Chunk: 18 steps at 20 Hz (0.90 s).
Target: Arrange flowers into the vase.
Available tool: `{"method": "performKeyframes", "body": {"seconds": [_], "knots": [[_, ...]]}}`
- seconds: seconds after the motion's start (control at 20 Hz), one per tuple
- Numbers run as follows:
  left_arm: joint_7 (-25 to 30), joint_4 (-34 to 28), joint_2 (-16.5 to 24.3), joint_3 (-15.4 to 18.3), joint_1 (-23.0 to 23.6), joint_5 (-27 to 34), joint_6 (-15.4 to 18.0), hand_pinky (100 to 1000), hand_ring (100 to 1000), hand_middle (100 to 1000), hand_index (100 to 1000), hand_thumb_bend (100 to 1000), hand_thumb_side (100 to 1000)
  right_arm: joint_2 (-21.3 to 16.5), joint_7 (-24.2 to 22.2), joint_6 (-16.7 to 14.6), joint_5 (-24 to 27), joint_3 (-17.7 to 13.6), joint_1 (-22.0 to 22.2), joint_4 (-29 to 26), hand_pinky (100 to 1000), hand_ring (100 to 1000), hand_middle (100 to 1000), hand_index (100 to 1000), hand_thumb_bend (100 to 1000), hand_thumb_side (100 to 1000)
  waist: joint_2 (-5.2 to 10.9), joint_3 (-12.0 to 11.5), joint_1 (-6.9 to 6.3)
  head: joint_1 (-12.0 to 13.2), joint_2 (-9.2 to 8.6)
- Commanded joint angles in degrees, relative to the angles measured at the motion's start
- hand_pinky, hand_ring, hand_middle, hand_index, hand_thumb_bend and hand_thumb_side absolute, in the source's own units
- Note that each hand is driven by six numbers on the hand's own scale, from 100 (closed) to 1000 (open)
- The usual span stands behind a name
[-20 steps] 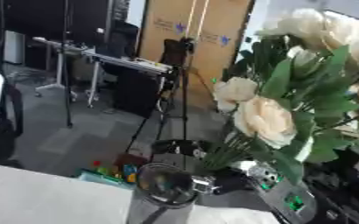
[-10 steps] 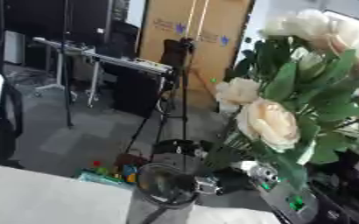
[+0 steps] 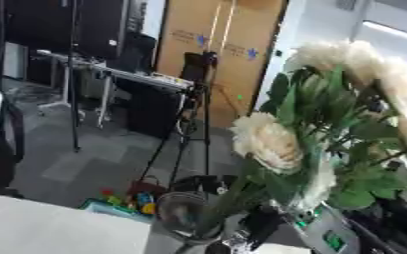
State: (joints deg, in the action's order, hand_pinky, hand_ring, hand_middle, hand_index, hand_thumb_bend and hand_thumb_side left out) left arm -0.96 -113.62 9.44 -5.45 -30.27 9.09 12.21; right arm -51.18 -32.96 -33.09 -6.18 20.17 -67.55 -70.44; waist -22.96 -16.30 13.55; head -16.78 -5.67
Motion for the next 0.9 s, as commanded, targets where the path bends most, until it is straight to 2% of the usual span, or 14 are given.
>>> {"method": "performKeyframes", "body": {"seconds": [0.05,0.5,0.9], "knots": [[0.0,-1.0,-0.3,-0.2,-0.6,0.0,0.0,698,666,864,926,349,978,-1.7,-19.0,-18.9,-1.9,0.4,-0.4,0.8,1000,1000,1000,1000,718,887,1.26,0.2,-0.60,0.0,-0.90],[0.0,-1.0,-0.5,-0.1,-0.4,0.0,-0.1,696,668,865,926,349,980,-1.6,-19.0,-18.9,-0.8,-1.3,-1.1,1.4,1000,1000,1000,1000,719,874,1.11,0.7,-0.60,0.4,-1.16],[0.0,-1.0,-0.4,-0.1,-0.3,0.0,-0.1,694,668,866,925,347,982,-2.0,-19.0,-18.9,-2.0,-2.7,-0.9,2.7,1000,1000,1000,1000,708,880,1.06,0.8,-0.60,0.6,-1.25]]}}
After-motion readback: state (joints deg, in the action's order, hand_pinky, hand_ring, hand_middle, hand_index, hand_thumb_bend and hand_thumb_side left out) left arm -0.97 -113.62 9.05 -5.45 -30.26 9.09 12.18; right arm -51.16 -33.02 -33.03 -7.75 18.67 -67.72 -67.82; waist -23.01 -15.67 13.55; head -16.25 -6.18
